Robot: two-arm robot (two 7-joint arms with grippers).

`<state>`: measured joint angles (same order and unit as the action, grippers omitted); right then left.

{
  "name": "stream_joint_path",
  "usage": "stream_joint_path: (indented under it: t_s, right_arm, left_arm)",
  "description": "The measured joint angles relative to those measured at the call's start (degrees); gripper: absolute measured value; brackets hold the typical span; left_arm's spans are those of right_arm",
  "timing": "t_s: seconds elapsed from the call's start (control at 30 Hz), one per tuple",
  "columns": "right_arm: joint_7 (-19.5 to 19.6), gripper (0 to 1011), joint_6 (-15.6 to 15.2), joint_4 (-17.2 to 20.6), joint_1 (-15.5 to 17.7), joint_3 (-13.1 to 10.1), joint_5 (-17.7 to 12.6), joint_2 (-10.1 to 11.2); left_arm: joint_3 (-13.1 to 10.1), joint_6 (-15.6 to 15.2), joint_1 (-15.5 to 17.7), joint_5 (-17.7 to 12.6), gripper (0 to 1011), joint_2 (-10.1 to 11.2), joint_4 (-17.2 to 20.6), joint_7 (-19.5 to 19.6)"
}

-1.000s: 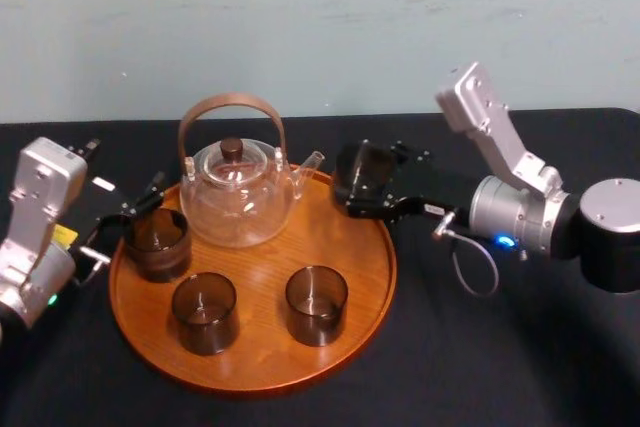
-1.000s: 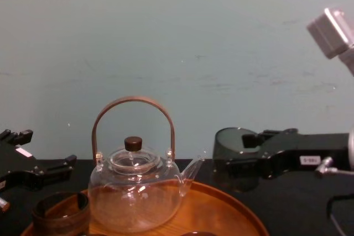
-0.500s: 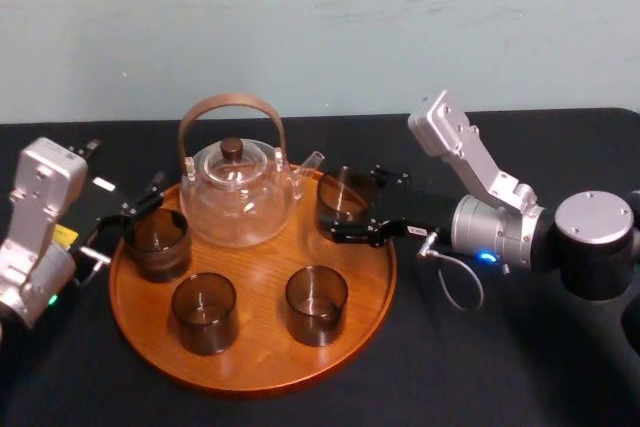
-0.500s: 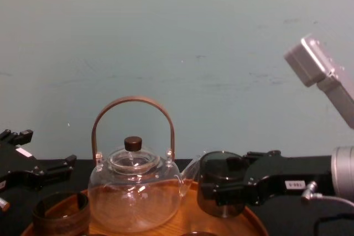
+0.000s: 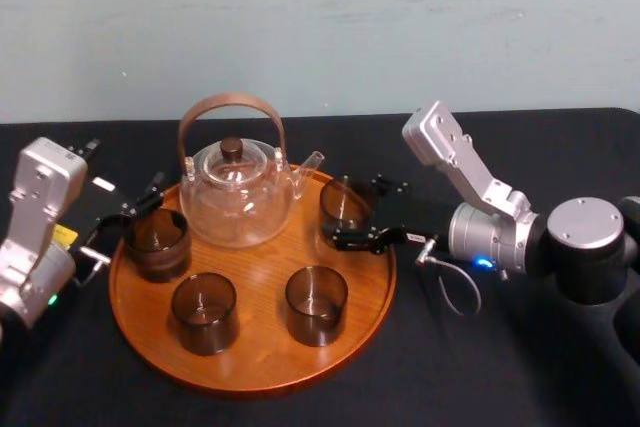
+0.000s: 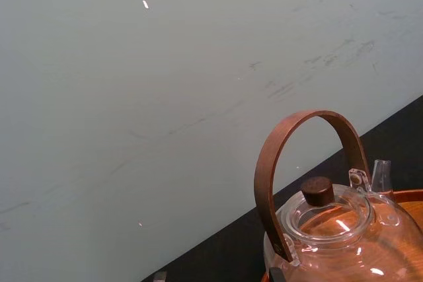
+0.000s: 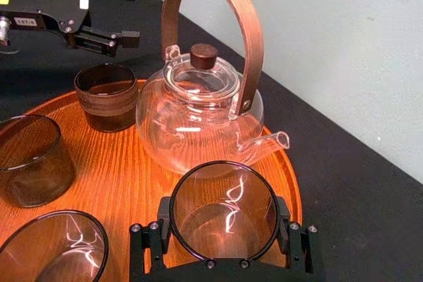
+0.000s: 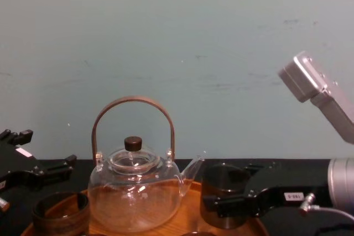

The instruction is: Pick up the glass from the table and place it on the tray.

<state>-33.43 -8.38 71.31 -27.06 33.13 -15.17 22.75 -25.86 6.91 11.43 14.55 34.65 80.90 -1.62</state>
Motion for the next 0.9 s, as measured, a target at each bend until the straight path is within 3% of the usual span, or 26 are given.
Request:
stream_joint_path:
  t_s: [0.9]
  right_arm:
    - [-0.4,908,0.5,-5.0,-1.1,0.6,1.2,-1.9]
  left_arm:
    - [0.0,0.0,0.0,0.0,1001,0.0,0.0,0.0]
